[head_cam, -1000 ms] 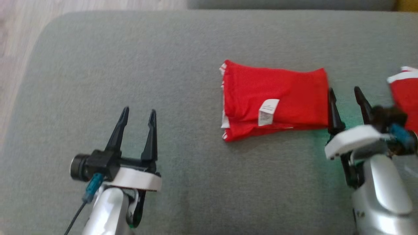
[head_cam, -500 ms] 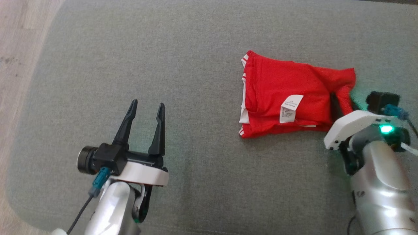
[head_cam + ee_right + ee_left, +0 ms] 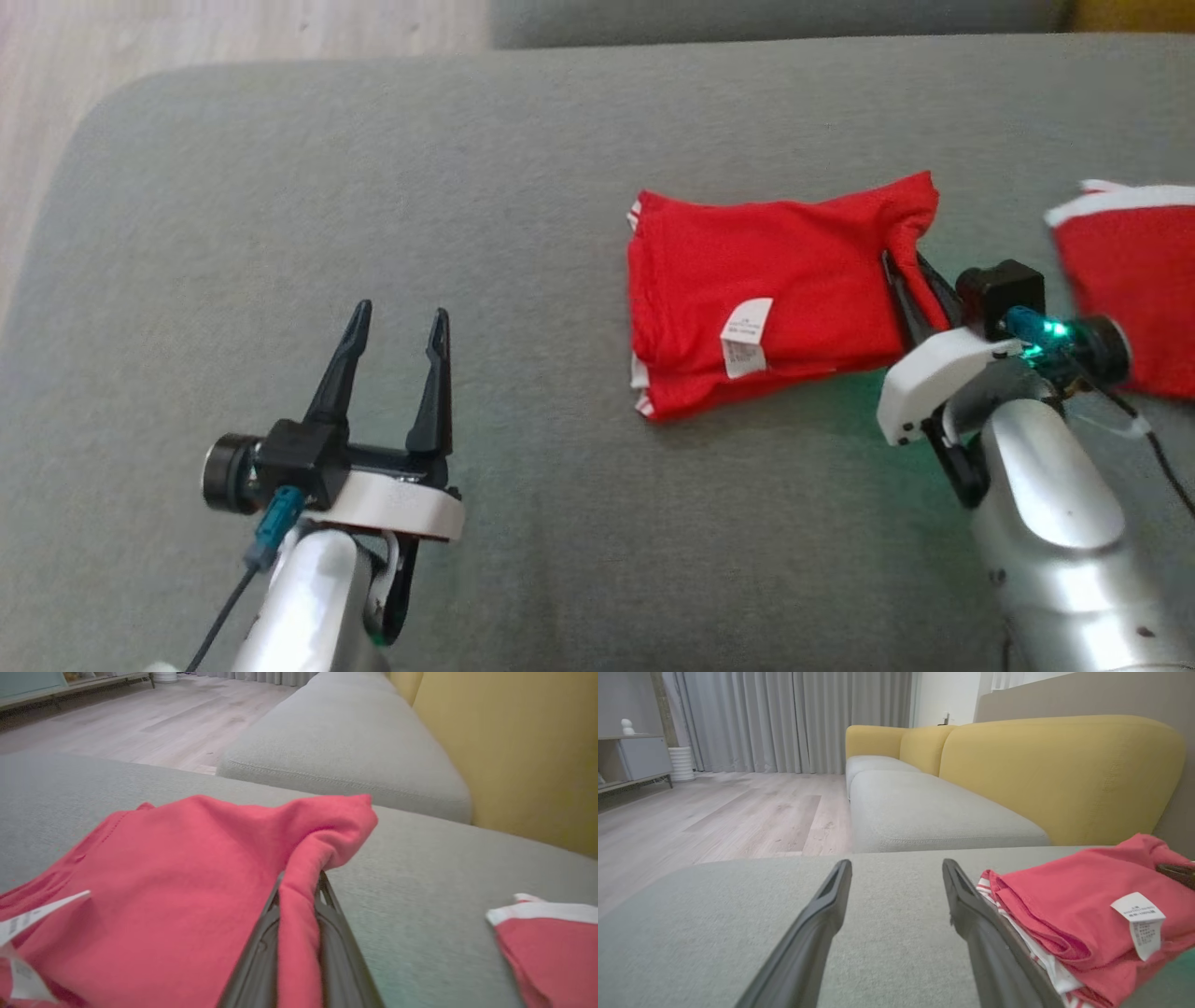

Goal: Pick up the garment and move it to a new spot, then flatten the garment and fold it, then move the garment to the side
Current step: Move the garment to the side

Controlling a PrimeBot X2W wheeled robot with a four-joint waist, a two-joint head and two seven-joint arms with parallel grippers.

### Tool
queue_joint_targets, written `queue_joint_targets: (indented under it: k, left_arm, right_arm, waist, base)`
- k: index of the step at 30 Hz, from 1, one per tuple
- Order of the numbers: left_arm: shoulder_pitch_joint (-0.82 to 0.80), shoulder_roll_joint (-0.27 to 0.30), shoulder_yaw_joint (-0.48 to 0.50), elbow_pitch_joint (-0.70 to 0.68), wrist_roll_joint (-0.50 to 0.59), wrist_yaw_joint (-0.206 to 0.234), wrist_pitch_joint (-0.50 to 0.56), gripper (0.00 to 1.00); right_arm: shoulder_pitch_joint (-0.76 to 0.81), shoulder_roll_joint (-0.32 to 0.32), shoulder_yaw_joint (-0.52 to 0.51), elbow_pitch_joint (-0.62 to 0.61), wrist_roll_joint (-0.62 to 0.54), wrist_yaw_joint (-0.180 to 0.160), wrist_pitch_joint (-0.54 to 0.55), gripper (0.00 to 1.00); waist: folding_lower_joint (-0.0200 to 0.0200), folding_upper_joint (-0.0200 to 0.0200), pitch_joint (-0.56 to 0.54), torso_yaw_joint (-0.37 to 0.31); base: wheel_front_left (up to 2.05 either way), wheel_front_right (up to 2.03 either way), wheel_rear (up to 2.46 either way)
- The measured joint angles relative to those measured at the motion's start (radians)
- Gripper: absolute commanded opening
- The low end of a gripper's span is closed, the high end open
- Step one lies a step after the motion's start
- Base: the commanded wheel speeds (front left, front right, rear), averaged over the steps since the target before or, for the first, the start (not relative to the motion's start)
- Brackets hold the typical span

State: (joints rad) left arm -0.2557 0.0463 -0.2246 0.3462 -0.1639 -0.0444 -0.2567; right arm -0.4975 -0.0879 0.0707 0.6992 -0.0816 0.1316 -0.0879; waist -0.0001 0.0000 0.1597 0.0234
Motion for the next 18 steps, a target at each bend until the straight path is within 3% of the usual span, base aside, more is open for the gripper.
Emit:
queue_joint_targets:
  k: [8, 17, 18]
  left_arm:
    - [0.011, 0.0, 0.003, -0.012, 0.025, -0.004, 0.0, 1.0]
    - [-0.023, 0.004, 0.026, -0.021, 0.038, -0.018, 0.0, 1.0]
    - [-0.023, 0.004, 0.026, -0.021, 0.038, -0.018, 0.0, 1.0]
  right_arm:
    - [0.037, -0.158, 0.079, -0.134, -0.007, 0.0, 0.076, 0.0]
    - [-0.048, -0.392, 0.046, -0.145, 0.002, 0.0, 0.125, 0.0]
    - [-0.048, -0.392, 0.046, -0.145, 0.002, 0.0, 0.125, 0.0]
  waist:
    - [0.0, 0.0, -0.018, -0.103]
    - [0.0001, 0.0, 0.08, -0.131]
    - [0.0001, 0.0, 0.08, -0.131]
  base:
    - [0.0, 0.0, 0.0]
    - [0.0, 0.0, 0.0]
    - [0.0, 0.0, 0.0]
